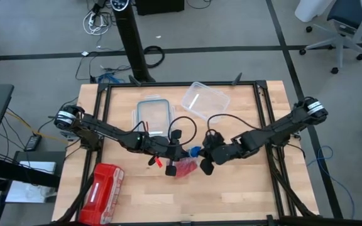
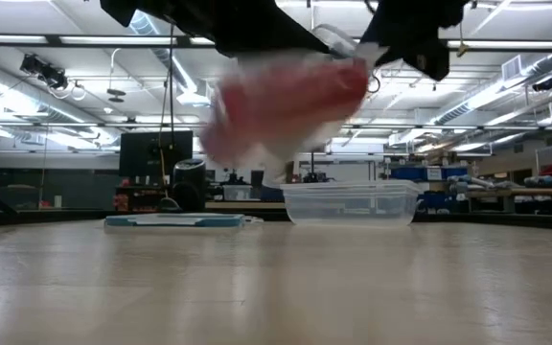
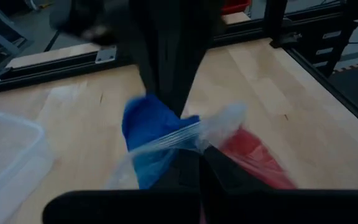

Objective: Roll bandage
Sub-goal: Put the blue bandage into the transparent zip bag

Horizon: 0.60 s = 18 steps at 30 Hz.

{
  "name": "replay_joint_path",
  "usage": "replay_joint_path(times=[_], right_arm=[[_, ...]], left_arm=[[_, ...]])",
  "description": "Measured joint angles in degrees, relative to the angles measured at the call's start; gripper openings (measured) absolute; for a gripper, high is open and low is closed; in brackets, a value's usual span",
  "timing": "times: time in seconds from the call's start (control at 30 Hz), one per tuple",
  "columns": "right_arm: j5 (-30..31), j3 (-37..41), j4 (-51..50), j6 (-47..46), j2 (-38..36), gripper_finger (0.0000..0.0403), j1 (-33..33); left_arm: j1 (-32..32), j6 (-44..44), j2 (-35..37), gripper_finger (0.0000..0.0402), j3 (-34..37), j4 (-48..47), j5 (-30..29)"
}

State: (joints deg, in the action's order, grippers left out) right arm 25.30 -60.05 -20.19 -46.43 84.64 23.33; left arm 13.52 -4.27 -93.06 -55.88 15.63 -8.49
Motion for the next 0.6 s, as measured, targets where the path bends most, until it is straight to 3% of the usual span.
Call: replay_joint_path(times=[0.17,0.33,0.47,0.6], right_arm=[[-5.55,0.08,2.35,1.06,3.32,0.0001,-1.01],[-1.69,0.08,2.36,1.83,2.08,0.0001,0.64],[-4.68,0.08,3.55,2.82,1.63,0.0001,0.94],[-2.38,0.02,3.15,2.13,0.34,0.0001,2.22]], left_arm=[[0.06,0.02,0.0,0.0,0.02,-0.21,0.43],[0.02,0.0,0.02,0.0,0.02,-0.47,0.17],[0.04,0.0,0.02,0.0,0.02,-1.06,0.17],[-0.07,0.0,0.02,0.0,0.02,-0.86,-0.68]])
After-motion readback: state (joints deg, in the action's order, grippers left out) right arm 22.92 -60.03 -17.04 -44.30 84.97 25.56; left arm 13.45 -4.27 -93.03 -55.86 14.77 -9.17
